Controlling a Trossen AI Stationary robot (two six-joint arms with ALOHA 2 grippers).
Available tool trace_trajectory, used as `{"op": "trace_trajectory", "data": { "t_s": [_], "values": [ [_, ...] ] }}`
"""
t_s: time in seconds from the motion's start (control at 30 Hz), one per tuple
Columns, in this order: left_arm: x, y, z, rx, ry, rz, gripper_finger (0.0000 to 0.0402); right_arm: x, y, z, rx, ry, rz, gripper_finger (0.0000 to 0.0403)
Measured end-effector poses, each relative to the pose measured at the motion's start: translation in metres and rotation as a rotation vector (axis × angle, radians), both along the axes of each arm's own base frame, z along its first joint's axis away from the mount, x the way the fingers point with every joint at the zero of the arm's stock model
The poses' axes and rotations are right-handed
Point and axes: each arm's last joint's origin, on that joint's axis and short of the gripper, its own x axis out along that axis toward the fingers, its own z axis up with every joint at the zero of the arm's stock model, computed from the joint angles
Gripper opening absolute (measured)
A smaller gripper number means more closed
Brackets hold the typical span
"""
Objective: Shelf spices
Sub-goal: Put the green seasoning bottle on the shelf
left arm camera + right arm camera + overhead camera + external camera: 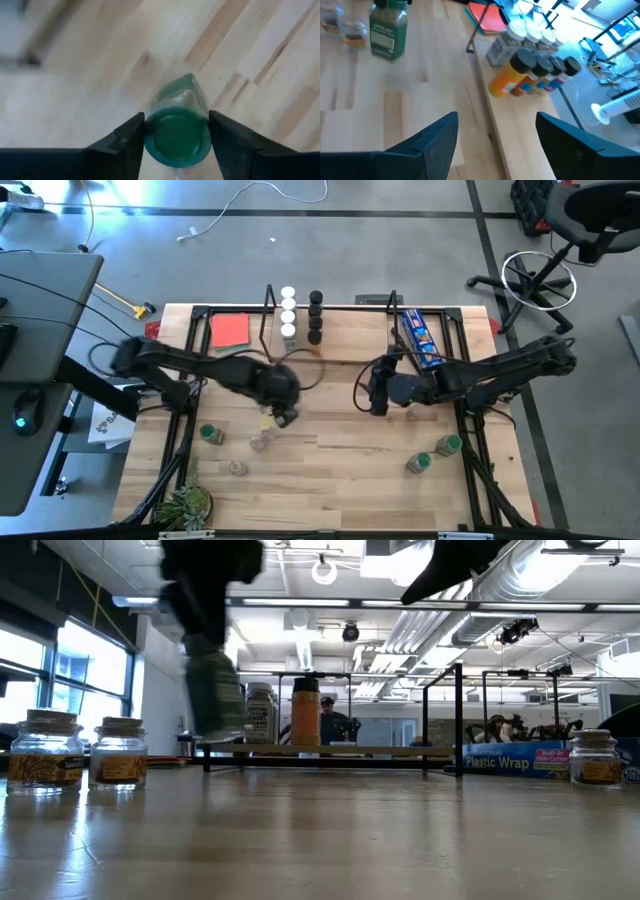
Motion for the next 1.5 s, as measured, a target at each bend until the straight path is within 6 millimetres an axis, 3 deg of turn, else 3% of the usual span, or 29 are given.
{"op": "trace_trajectory", "data": {
  "t_s": [0.27,0.43,0.57,0.73,0.93,1.13,1.27,1.5],
  "values": [
    [0.093,0.014,-0.015,0.135,0.081,-0.405,0.0143,-0.023,-0.006,0.005,0.059,0.026,-0.098,0.0261],
    [0.121,0.02,-0.021,0.199,0.145,-0.473,0.0124,-0.032,-0.007,0.003,0.139,0.056,-0.137,0.0261],
    [0.116,0.016,-0.012,0.261,0.184,-0.518,0.012,-0.029,-0.004,-0.001,0.202,0.082,-0.084,0.0261],
    [0.099,-0.006,-0.001,0.23,0.207,-0.68,0.012,-0.013,0.004,-0.013,0.286,0.148,0.051,0.0261],
    [0.066,-0.031,-0.018,0.11,0.167,-0.936,0.012,0.011,0.017,-0.036,0.302,0.216,0.169,0.0261],
    [0.051,-0.031,-0.043,0.179,0.139,-1.091,0.0132,0.016,0.02,-0.045,0.299,0.227,0.123,0.0261],
    [0.061,-0.032,-0.05,0.218,0.087,-1.154,0.0165,0.013,0.019,-0.041,0.32,0.207,0.106,0.0261],
    [0.072,-0.033,-0.069,0.229,0.096,-1.22,0.0267,0.008,0.018,-0.036,0.335,0.196,0.089,0.0261]
  ]
}}
